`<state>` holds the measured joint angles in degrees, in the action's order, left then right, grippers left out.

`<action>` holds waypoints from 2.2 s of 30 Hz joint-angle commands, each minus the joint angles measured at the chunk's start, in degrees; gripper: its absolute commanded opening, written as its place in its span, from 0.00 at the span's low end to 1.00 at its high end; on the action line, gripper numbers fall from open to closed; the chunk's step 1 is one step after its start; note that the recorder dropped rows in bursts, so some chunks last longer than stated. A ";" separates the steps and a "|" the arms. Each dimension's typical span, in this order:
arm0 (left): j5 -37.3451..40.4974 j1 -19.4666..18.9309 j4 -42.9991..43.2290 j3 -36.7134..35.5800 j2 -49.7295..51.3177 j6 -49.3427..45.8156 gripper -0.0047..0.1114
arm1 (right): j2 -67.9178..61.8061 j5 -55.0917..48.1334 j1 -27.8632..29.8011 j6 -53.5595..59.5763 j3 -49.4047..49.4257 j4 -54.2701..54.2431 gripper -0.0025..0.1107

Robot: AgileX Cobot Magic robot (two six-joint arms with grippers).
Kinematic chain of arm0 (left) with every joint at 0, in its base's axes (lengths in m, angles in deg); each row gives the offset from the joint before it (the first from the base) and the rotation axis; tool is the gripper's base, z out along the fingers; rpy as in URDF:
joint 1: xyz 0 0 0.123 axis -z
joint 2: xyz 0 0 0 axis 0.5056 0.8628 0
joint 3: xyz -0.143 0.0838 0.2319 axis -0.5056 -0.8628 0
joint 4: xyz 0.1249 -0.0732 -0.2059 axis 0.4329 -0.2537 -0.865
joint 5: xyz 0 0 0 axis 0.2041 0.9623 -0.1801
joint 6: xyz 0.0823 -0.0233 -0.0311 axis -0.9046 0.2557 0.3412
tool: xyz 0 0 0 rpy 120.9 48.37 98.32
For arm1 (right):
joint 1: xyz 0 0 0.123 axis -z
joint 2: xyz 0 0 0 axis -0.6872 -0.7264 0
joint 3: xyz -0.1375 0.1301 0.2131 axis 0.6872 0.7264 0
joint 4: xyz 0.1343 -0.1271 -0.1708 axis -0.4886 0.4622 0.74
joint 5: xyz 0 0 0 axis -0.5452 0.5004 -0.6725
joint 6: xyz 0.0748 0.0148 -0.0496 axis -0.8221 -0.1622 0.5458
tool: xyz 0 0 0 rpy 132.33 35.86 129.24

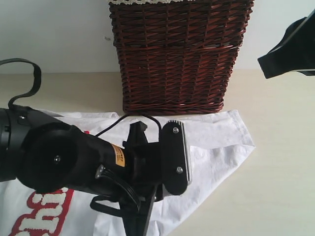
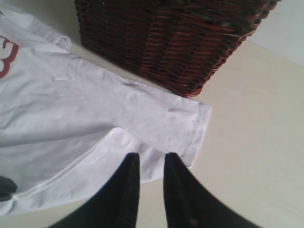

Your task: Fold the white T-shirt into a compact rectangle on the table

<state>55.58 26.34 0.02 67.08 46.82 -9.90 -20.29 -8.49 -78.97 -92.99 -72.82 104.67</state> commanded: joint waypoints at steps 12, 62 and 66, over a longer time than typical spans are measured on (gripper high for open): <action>-2.92 18.53 -8.58 8.99 -1.72 0.44 0.04 | 0.09 0.48 0.30 0.39 -0.25 0.01 0.19; 34.59 -33.19 20.61 5.07 -1.35 32.64 0.04 | -31.93 1.59 8.73 4.85 7.22 0.83 0.02; 32.88 -40.35 20.61 5.07 -1.35 35.75 0.04 | -38.30 3.52 10.71 4.85 7.22 -0.31 0.02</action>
<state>89.18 -10.24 20.56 72.43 46.01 23.63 -55.48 -6.56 -69.46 -88.56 -65.77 105.06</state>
